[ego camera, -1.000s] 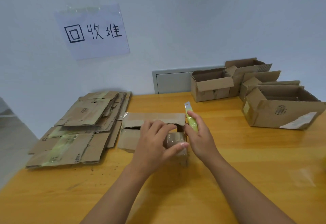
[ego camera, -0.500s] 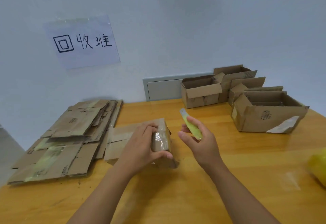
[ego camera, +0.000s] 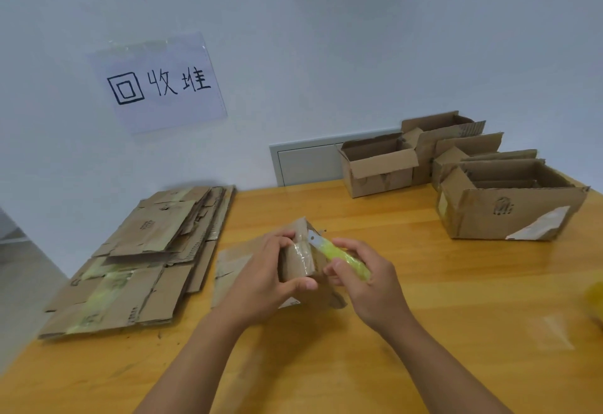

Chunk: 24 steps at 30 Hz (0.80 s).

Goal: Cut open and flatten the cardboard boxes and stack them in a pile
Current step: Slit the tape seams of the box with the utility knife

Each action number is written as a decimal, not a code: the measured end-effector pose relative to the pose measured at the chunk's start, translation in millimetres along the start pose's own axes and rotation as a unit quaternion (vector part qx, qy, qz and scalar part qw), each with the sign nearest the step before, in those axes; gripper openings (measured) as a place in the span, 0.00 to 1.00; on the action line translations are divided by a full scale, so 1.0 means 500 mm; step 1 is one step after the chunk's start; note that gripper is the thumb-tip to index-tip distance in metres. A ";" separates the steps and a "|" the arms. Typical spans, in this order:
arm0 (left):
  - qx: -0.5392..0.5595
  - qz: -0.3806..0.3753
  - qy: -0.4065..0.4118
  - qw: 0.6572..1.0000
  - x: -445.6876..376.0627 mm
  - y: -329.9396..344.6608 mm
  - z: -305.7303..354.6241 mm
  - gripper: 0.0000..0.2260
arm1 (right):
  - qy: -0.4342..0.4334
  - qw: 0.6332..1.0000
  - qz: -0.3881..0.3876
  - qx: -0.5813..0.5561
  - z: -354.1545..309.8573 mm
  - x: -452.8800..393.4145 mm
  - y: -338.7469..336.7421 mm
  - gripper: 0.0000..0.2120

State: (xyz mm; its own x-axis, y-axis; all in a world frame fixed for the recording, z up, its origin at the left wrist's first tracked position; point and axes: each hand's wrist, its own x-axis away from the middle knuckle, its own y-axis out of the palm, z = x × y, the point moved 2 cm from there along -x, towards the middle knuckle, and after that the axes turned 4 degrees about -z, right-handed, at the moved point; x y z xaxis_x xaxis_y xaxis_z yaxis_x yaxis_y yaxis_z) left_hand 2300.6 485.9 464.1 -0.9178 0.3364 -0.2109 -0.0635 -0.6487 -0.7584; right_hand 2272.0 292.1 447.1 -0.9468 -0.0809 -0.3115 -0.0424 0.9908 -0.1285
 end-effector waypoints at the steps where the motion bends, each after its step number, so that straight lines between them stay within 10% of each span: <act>1: -0.003 -0.021 -0.005 1.000 0.000 0.000 -0.001 0.38 | 0.009 1.000 0.000 -0.004 0.004 0.002 -0.004 0.15; 9: 0.027 -0.109 0.009 0.994 0.009 0.006 -0.005 0.34 | 0.037 0.999 0.005 -0.039 0.014 0.023 -0.030 0.13; 24: -0.121 0.042 0.077 0.989 -0.010 -0.003 0.015 0.33 | -0.062 0.977 -0.041 0.200 -0.052 -0.043 -0.037 0.12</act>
State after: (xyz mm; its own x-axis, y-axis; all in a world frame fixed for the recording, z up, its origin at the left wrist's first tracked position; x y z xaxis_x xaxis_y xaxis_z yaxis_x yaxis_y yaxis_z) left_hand 2302.2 480.2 470.9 -0.8440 0.4008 -0.3564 0.1232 -0.5019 -0.8561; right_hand 2285.2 278.2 480.7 -0.8980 -0.1965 -0.3936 0.0344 0.8605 -0.5082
